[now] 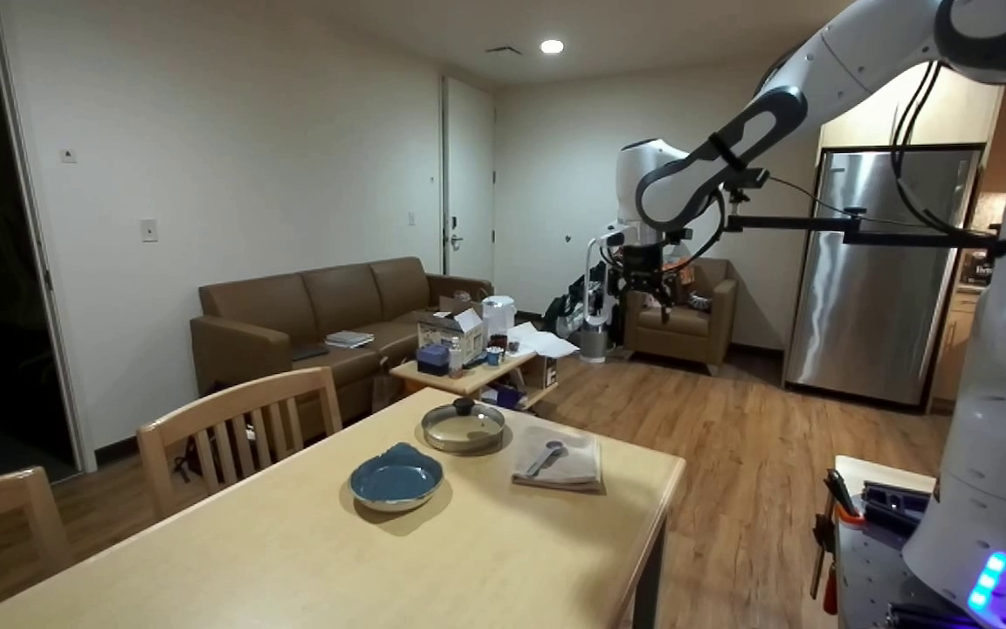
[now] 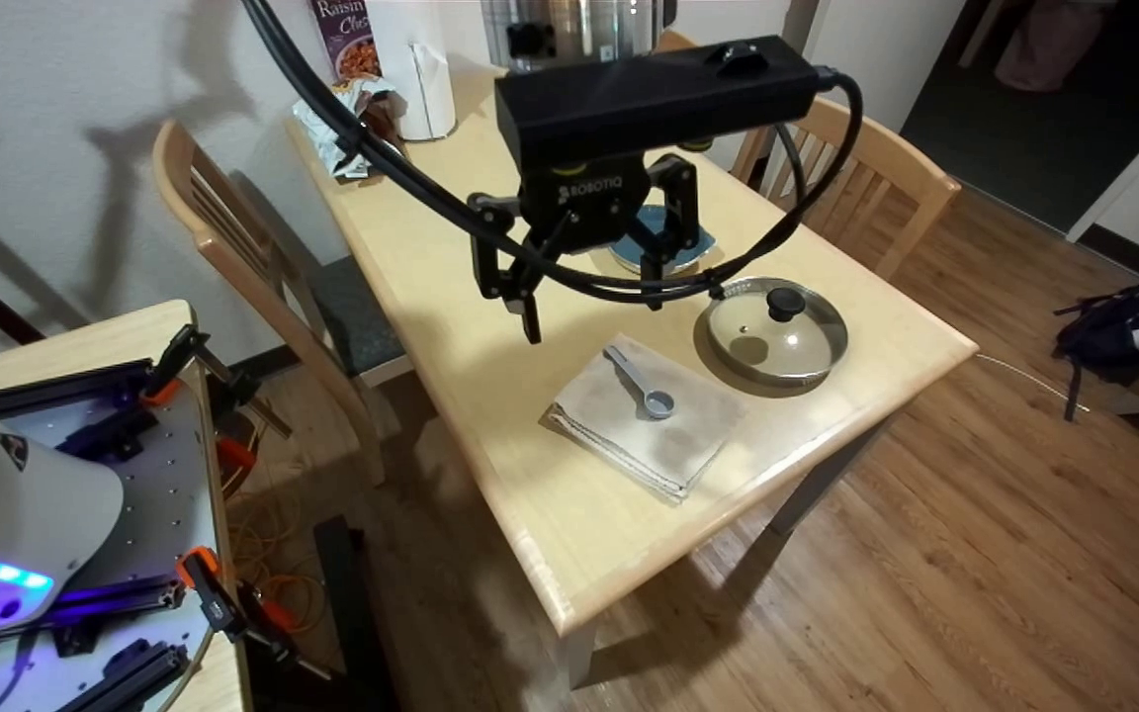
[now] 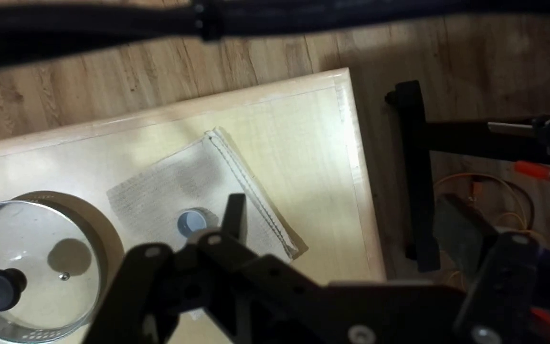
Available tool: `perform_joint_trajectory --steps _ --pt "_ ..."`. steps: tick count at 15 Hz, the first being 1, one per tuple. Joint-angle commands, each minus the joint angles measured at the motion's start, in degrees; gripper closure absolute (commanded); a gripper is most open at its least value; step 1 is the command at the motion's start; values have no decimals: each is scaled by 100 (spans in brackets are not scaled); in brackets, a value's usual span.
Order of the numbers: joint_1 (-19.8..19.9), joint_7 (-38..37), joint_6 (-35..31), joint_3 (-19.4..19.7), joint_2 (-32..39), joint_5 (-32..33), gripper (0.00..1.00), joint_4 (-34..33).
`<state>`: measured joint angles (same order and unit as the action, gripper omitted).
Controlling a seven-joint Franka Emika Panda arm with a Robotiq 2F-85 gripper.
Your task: Place the spoon on the blue dish
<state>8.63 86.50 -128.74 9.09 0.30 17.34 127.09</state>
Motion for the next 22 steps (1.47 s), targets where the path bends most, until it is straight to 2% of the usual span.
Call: perform_joint_trajectory --steps 1,3,5,6,7,9,10,12,17,21,22 --pt "46 418 -1040 12 493 -56 0 -146" --pt "141 1168 -1642 -28 1183 -633 0 -518" --pt "303 1986 -1803 -262 1841 -1337 0 -930" --pt "560 2409 -1673 -610 2188 -1688 0 -1207" --pt "615 2808 -1428 -655 2543 -1976 0 -1566" --pt "936 3449 -961 -1002 3204 -2278 0 -2260" --pt "1029 3664 -688 -1126 3495 -2350 0 -2585" --pt "1042 3801 -73 -1117 3994 -2176 0 -3246" --pt "1130 4490 1444 -1201 4765 -2173 0 -4525" --pt "996 5028 2366 -1044 5165 -1846 0 -5339" --pt "920 4909 2354 -943 5229 -1757 0 -5468"
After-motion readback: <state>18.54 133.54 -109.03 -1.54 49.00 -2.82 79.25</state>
